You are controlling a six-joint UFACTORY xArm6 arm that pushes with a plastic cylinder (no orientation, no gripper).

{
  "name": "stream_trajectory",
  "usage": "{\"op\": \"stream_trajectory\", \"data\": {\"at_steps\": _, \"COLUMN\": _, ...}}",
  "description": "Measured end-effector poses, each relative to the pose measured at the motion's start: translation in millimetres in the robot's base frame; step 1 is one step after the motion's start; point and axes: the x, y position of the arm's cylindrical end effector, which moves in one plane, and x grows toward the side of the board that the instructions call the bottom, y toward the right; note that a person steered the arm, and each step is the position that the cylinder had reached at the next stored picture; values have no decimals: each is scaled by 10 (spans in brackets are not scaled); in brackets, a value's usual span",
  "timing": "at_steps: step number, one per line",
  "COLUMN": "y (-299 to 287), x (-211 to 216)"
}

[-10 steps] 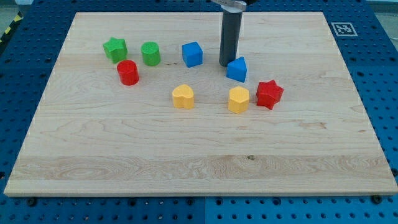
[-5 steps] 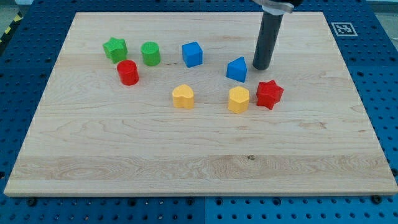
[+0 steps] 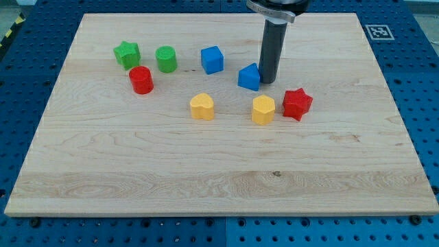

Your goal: Move the blue triangle top left of hexagon

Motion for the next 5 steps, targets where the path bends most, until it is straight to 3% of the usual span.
{"op": "stream_trajectory", "data": {"at_steps": 5, "y": 0, "x": -42}}
